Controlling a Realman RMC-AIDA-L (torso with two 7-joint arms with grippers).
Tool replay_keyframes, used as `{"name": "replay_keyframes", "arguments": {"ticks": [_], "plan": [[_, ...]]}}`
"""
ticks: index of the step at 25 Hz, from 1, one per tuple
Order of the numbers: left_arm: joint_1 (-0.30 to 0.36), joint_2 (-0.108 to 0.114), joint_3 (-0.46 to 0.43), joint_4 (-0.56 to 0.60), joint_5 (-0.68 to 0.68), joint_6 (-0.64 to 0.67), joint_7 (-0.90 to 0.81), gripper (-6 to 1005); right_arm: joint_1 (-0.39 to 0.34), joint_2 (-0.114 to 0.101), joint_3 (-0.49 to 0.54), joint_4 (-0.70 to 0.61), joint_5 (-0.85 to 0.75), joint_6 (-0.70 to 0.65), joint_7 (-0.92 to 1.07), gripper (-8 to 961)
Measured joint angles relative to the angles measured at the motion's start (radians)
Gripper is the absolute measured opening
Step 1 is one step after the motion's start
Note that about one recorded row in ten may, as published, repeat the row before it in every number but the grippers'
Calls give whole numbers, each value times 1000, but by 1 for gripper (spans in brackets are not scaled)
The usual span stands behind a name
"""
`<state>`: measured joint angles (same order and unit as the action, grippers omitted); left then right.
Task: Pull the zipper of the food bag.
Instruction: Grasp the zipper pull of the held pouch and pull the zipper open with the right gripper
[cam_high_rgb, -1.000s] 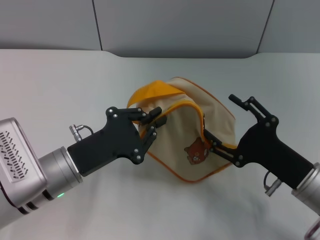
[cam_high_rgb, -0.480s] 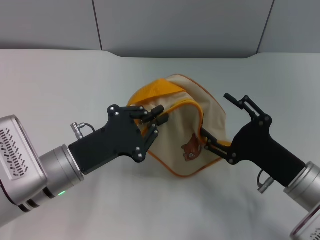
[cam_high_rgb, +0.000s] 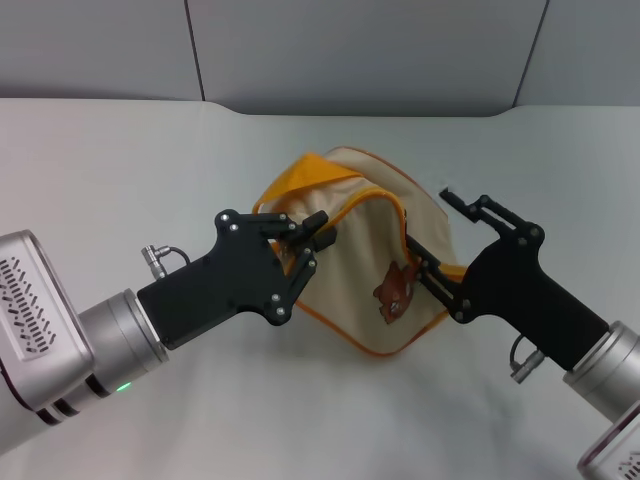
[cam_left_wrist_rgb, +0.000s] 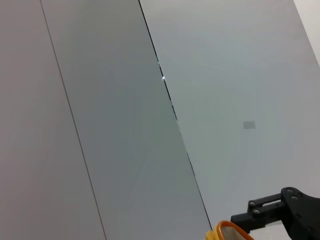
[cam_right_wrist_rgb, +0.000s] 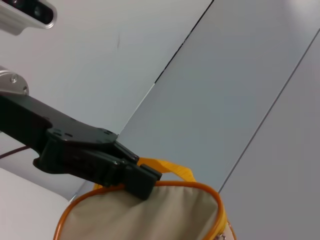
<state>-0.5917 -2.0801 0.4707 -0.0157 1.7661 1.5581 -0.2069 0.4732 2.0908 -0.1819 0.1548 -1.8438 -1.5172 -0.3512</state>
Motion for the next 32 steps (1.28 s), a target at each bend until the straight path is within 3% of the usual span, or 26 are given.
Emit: {"name": "replay_keyframes", "arguments": {"ticks": [16, 32], "plan": [[1, 0, 0, 0, 2, 3, 0, 86, 17, 0, 25, 15, -5, 44, -2, 125], [0, 0, 0, 0, 1, 12, 0, 85, 25, 0, 21, -6, -7, 125, -45, 435]]}}
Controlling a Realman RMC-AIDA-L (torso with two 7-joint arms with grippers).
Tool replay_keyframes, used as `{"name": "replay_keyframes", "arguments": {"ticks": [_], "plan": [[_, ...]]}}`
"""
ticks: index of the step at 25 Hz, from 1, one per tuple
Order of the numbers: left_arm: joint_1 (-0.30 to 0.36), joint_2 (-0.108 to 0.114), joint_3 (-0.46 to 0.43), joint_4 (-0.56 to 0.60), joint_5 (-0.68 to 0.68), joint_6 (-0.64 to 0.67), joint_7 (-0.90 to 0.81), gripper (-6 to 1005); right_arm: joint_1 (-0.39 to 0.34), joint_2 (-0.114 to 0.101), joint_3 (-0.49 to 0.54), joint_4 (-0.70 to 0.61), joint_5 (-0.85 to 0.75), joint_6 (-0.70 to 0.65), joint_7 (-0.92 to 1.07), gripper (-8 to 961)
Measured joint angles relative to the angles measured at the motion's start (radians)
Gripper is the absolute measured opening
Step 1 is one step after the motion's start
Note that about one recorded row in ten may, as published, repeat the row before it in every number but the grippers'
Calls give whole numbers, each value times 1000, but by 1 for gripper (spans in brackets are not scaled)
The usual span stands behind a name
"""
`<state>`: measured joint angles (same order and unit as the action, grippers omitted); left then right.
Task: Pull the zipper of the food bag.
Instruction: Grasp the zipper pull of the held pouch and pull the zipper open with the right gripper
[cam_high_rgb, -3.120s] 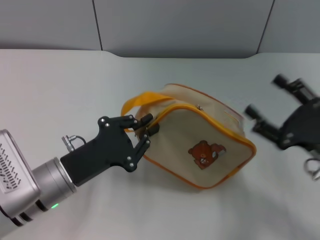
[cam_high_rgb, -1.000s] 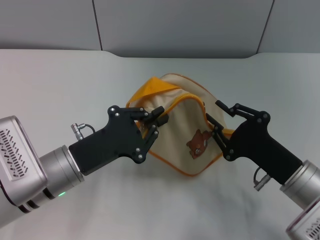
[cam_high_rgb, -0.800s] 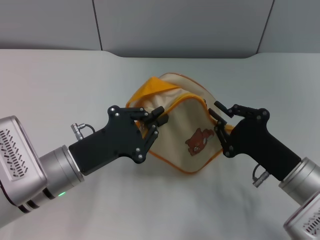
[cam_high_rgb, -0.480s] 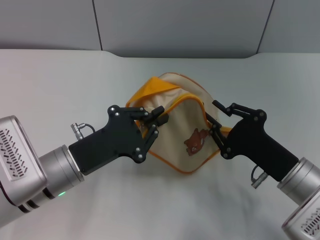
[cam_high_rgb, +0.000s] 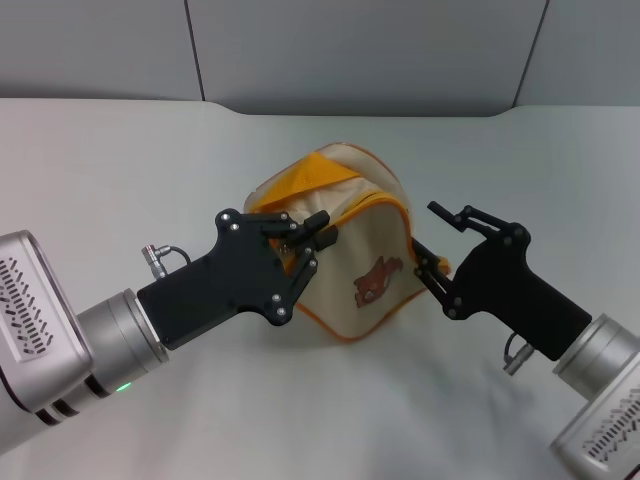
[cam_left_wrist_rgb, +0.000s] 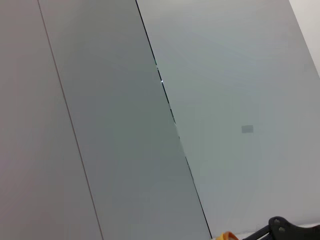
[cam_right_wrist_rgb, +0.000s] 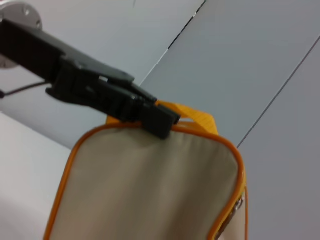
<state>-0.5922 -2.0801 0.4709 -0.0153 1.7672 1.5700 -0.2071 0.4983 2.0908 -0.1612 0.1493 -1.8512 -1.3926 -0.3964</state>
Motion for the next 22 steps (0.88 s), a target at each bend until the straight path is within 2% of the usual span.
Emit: {"name": "replay_keyframes", "arguments": {"ticks": [11, 16, 22], "plan": [[-3, 0, 0, 0, -1, 3, 0, 82, 0, 1, 7, 37, -2, 5, -104, 454], [-3, 0, -2, 0, -1, 3, -1, 75, 1, 1, 5, 75, -2, -8, -144, 581], [-5, 0, -1, 0, -2, 3, -1, 57, 5, 2, 17, 90, -1, -17, -136, 548]]}}
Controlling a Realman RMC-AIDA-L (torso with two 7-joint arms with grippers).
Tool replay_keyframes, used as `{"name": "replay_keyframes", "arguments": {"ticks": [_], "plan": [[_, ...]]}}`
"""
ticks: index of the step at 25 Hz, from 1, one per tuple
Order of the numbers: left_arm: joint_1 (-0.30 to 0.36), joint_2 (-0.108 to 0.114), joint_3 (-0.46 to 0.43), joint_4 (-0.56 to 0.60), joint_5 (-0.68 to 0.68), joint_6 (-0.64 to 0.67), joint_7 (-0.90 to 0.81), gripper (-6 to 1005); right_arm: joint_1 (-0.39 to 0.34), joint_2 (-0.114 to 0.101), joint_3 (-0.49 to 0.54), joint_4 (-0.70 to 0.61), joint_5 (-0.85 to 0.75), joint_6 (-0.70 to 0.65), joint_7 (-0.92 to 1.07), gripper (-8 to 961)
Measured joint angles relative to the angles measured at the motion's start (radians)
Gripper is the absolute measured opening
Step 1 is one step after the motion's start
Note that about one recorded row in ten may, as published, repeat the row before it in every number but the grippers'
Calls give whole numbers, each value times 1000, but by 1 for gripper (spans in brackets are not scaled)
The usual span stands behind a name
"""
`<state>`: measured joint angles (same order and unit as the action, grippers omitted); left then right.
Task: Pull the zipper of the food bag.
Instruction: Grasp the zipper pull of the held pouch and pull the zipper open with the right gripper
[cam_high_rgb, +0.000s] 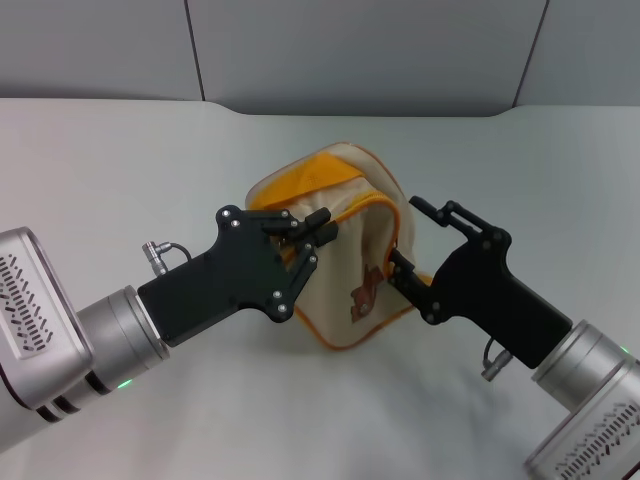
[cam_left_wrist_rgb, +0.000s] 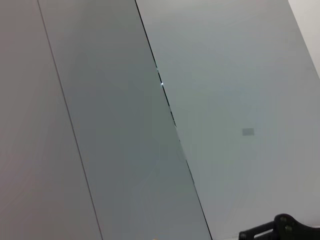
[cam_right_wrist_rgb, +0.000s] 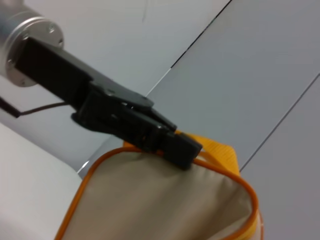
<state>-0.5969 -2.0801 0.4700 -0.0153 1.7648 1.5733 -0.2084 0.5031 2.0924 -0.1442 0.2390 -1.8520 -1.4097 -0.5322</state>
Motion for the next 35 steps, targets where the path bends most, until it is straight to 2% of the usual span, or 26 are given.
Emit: {"name": "replay_keyframes", "arguments": {"ticks": [13, 24, 32, 35], "plan": [[0, 0, 0, 0, 3, 0, 0, 44, -2, 0, 13, 10, 3, -5, 3, 477], [2, 0, -4, -1, 4, -1, 0, 43, -15, 0, 15, 3, 5, 22, 1, 23], [3, 0, -6, 0, 0, 0, -6, 42, -73, 0, 51, -19, 6, 62, 1, -2], [3, 1, -6, 2, -1, 0, -13, 41, -110, 0, 130, -44, 7, 134, 7, 1]]}}
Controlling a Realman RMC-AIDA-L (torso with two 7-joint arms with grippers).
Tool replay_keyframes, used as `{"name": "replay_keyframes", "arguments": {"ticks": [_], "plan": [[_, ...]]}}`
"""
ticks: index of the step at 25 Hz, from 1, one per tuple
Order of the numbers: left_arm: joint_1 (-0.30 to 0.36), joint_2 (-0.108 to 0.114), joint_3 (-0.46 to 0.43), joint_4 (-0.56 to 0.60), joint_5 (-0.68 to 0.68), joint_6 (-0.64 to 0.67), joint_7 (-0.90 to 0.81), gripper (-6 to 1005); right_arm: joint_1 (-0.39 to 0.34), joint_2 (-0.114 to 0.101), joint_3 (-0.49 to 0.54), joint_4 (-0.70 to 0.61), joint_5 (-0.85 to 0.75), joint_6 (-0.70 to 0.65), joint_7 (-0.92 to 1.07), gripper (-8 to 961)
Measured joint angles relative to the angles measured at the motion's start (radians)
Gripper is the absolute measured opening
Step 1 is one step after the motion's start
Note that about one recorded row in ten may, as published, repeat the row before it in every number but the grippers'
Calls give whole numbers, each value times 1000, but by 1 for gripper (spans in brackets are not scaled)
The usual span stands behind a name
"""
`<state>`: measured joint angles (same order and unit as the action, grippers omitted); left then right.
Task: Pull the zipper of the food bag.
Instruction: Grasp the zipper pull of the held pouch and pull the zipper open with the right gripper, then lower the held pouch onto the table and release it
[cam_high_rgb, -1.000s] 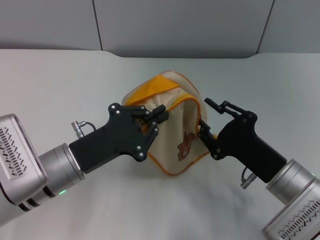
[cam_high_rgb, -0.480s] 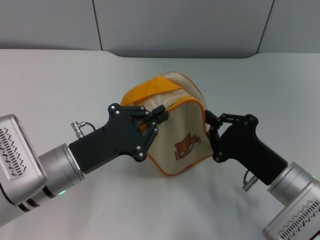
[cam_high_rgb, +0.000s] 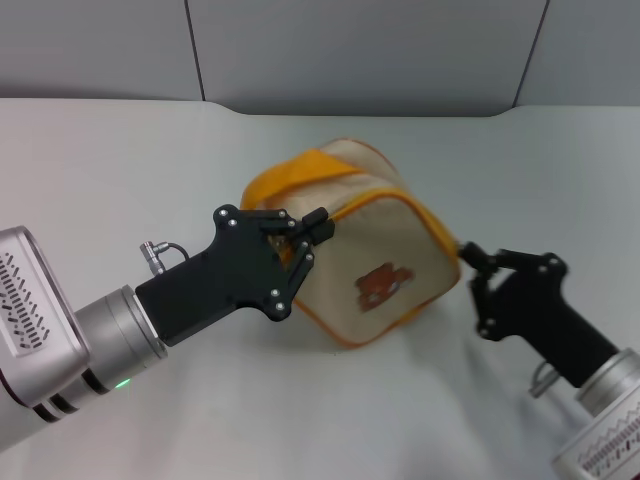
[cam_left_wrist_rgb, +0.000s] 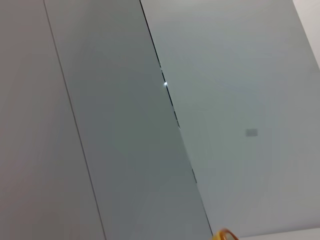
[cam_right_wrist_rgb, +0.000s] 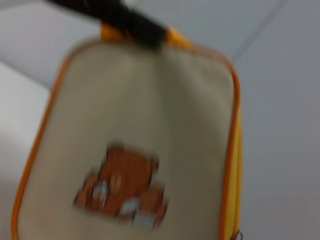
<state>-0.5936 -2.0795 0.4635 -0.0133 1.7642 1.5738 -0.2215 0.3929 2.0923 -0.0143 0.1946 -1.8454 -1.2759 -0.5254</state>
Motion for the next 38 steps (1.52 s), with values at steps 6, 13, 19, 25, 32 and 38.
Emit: {"name": "replay_keyframes", "arguments": {"ticks": [6, 13, 19, 25, 32, 38], "plan": [[2, 1, -2, 1, -3, 0, -1, 41, -17, 0, 40, -7, 0, 28, -5, 6], [10, 1, -2, -7, -5, 0, -3, 40, -21, -1, 29, 5, -5, -19, -9, 12], [40, -1, -3, -15, -6, 24, -36, 31, -38, -6, 16, 46, -7, -120, -5, 217], [79, 1, -15, -9, -8, 92, -172, 22, -44, -12, 2, 67, -8, -204, 71, 374], [87, 2, -16, -4, -7, 43, -199, 20, -38, -14, -73, -73, -9, -292, 380, 615], [91, 1, -15, -5, -5, 35, -199, 20, -16, -12, -171, -265, -10, -327, 768, 825]]}}
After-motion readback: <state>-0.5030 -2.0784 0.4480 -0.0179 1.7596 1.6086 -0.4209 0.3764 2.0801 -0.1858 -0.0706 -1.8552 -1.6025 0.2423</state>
